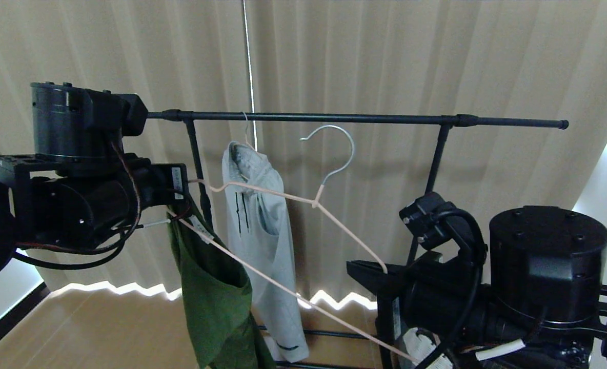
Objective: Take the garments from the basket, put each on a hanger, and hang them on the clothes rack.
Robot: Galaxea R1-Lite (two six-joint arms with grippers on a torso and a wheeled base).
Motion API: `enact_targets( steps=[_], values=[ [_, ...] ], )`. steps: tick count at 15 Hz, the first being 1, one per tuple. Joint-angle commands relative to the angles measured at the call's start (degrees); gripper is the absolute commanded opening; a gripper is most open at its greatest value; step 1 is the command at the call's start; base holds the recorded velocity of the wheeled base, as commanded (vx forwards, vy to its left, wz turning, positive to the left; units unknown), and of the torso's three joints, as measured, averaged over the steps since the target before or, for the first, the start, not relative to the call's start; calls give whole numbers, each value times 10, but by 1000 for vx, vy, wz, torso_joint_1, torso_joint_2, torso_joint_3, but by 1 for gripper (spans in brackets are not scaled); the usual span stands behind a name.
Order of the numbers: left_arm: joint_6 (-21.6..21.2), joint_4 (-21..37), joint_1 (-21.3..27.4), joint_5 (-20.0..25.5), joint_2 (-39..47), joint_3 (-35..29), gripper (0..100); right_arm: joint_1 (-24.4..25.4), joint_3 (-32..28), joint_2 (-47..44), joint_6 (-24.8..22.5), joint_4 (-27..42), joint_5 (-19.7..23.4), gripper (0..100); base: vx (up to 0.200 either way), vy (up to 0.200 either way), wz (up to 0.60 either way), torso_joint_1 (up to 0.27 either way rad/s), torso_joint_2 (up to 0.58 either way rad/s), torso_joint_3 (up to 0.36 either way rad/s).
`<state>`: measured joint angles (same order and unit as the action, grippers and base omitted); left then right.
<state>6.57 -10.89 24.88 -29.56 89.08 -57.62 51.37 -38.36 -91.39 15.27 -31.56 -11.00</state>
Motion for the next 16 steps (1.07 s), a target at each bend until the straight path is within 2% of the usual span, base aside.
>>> enact_targets(
  steps=[1, 5, 13, 16],
  values=[
    [0, 0, 4, -1, -3, 1, 0, -7, -9, -14, 0, 2, -1, 0, 0, 0, 0, 0, 0, 0],
    [-2, 0, 3, -21, -5, 3, 0, -25, -21, -13, 0, 19, -1, 0, 0, 0, 0, 0, 0, 0],
    [-2, 0, 14, -23, -18, 17, 0, -24, -58, -44, 0, 22, -1, 0, 0, 0, 0, 0, 0, 0],
    [1, -1, 13, -23, -13, 17, 0, 26, -63, -35, 28, 46, 0, 0, 0, 0, 0, 0, 0, 0]
  ],
)
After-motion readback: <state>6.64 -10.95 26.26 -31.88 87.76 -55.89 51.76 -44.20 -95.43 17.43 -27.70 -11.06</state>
